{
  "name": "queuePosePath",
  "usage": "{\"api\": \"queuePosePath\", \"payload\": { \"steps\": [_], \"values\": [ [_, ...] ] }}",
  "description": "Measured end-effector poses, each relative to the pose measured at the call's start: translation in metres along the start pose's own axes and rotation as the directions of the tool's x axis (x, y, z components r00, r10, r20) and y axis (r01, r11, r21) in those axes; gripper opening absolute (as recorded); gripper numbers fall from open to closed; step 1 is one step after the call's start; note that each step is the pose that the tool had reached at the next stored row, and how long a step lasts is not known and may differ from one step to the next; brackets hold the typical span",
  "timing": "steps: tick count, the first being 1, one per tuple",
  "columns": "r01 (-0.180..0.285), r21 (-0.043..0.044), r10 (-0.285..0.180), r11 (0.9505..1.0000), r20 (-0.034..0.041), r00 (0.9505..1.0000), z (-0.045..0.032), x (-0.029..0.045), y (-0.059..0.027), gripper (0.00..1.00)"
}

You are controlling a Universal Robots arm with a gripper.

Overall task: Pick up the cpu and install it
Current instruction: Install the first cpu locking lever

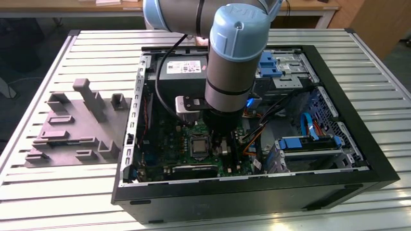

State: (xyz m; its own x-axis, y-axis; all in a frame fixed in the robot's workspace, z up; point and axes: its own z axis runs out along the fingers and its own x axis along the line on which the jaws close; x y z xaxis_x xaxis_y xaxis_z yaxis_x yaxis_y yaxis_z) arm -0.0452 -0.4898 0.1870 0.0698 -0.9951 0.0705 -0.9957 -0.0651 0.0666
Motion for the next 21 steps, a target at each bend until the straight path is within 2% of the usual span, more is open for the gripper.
{"api": "queuePosePath", "payload": {
  "steps": [6, 17, 21],
  "values": [
    [0.0, 0.0008, 0.0, 1.0, 0.0013, 1.0, -0.0038, 0.0001, 0.0001, 0.11],
    [0.0, 0.0001, 0.0, 1.0, 0.0001, 1.0, -0.0344, 0.0024, 0.0023, 0.11],
    [0.0, 0.0001, 0.0, 1.0, 0.0005, 1.0, -0.0386, 0.0027, 0.0026, 0.11]
  ]
}}
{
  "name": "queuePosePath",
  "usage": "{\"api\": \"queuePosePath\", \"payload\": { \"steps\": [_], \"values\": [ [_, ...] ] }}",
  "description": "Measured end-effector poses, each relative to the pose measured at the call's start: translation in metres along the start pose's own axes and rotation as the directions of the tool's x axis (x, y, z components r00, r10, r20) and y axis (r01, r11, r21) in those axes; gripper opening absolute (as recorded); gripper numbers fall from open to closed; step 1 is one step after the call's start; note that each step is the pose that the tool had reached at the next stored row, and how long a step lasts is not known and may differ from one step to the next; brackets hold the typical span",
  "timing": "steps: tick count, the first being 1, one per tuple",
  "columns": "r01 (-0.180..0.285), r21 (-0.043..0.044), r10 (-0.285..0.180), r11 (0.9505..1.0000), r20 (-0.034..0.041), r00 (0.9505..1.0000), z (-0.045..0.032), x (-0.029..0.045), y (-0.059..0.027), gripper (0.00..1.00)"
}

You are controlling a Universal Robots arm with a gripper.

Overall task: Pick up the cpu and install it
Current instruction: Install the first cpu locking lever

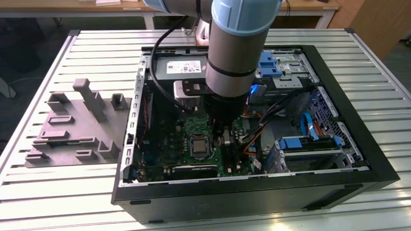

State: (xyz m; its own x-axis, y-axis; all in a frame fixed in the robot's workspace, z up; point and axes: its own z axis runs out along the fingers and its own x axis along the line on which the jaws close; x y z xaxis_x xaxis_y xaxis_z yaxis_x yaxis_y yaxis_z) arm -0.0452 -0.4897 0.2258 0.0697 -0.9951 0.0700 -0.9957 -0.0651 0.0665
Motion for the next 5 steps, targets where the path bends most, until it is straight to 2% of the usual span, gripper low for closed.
{"api": "queuePosePath", "payload": {
  "steps": [5],
  "values": [
    [0.0, -0.0001, 0.0, 1.0, -0.0002, 1.0, -0.0006, 0.0001, 0.0001, 0.11]
  ]
}}
